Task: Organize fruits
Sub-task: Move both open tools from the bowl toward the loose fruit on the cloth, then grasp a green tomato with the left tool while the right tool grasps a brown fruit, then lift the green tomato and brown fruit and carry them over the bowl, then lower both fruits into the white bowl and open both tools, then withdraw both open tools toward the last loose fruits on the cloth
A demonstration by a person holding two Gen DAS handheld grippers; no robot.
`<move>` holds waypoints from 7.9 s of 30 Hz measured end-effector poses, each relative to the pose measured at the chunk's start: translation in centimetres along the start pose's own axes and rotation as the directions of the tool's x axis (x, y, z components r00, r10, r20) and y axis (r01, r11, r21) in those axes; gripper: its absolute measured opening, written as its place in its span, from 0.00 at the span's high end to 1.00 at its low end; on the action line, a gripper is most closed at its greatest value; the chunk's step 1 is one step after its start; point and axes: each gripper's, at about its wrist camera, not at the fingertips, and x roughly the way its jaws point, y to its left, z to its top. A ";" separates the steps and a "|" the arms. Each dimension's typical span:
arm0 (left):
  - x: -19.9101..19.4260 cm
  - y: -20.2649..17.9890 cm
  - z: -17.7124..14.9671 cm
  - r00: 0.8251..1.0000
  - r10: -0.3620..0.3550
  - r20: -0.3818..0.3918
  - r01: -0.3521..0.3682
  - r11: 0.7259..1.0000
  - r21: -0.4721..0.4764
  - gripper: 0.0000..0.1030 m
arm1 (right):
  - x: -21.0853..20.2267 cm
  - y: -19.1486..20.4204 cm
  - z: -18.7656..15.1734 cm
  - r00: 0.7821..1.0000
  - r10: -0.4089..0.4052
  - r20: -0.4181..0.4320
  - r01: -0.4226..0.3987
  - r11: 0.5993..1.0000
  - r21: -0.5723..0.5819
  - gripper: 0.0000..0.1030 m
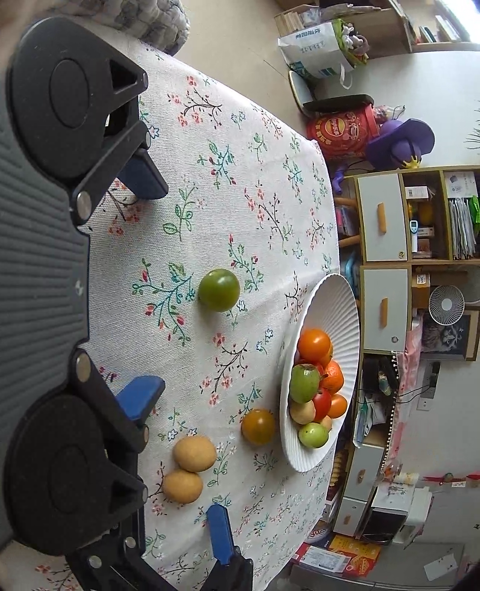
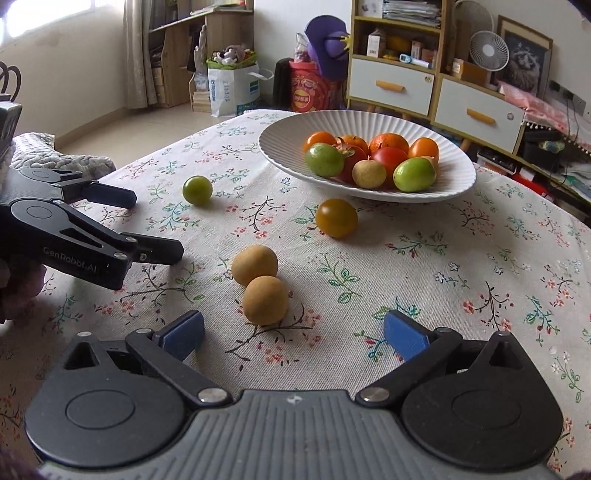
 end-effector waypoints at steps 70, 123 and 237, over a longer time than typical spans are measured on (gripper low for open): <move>1.4 -0.7 3.4 0.998 0.034 -0.048 -0.036 0.999 -0.036 0.79 | -0.8 0.8 0.9 0.998 0.068 -0.009 -0.069 0.992 -0.109 0.78; 4.5 -2.7 12.8 0.998 -0.053 0.018 0.055 0.965 -0.257 0.80 | 4.5 -10.4 11.7 0.996 0.008 0.093 -0.043 0.926 0.374 0.78; -0.5 -7.2 1.8 0.988 -0.122 -0.097 0.134 0.984 0.120 0.09 | 0.5 -5.3 2.0 0.998 -0.044 0.036 0.039 0.989 0.144 0.01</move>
